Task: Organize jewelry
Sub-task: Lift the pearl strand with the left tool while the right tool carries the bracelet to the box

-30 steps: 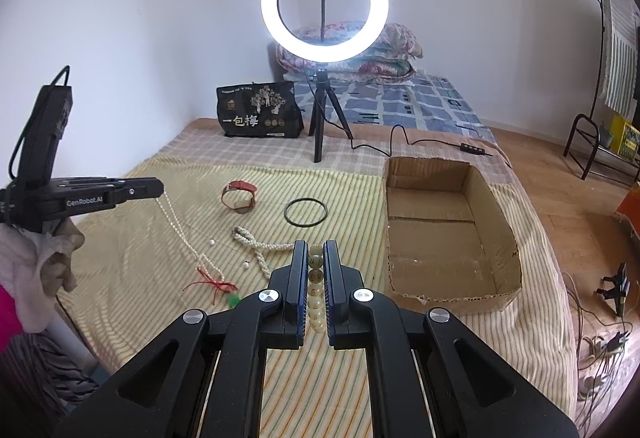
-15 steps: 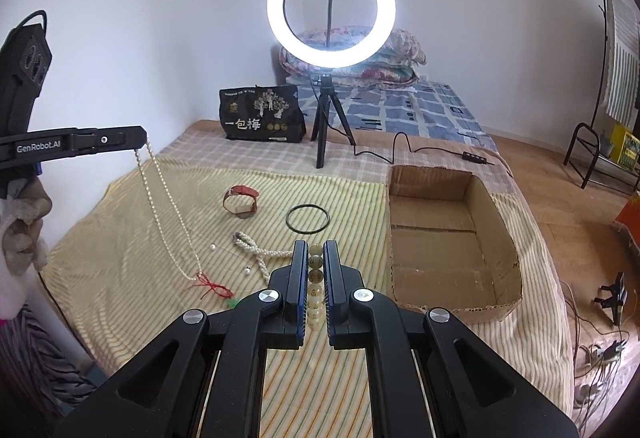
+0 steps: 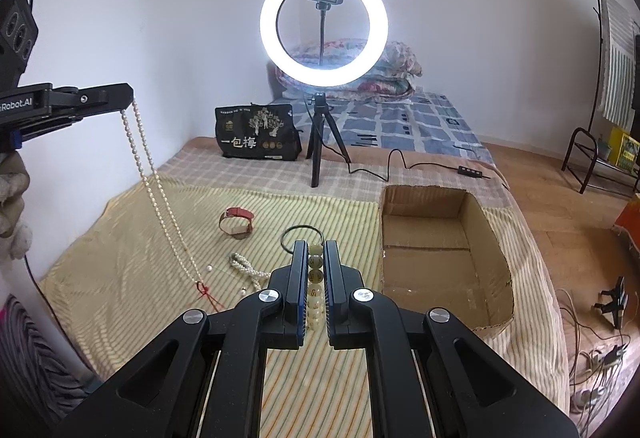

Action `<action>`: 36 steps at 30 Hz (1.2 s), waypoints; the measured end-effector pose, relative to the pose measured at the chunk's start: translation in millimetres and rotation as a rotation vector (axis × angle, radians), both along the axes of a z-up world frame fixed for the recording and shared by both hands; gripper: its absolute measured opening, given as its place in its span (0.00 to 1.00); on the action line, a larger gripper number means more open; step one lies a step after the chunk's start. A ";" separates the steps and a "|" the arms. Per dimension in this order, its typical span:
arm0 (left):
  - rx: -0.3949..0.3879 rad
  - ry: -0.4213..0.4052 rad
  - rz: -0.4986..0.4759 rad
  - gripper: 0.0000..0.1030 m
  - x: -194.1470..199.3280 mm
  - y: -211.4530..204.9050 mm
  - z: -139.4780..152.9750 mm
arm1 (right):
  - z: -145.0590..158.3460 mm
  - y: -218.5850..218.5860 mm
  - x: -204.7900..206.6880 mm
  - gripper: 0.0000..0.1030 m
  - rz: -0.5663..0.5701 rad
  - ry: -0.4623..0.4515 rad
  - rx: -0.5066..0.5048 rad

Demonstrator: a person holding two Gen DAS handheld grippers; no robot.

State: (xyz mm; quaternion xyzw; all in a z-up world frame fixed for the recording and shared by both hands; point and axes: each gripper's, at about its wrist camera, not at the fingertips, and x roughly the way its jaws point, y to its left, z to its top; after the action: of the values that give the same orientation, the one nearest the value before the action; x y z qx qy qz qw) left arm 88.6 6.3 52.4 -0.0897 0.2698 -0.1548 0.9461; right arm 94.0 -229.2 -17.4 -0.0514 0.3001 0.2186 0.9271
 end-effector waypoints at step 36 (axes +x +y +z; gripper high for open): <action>0.043 -0.063 -0.139 0.01 50.7 -91.3 50.8 | 5.7 -65.9 47.2 0.06 -0.132 0.020 0.047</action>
State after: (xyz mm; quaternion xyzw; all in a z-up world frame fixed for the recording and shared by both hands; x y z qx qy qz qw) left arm 139.3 -85.0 103.2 -0.0456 0.2485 -0.2173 0.9428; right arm 141.2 -295.1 -11.7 -0.0076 0.3069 0.1644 0.9374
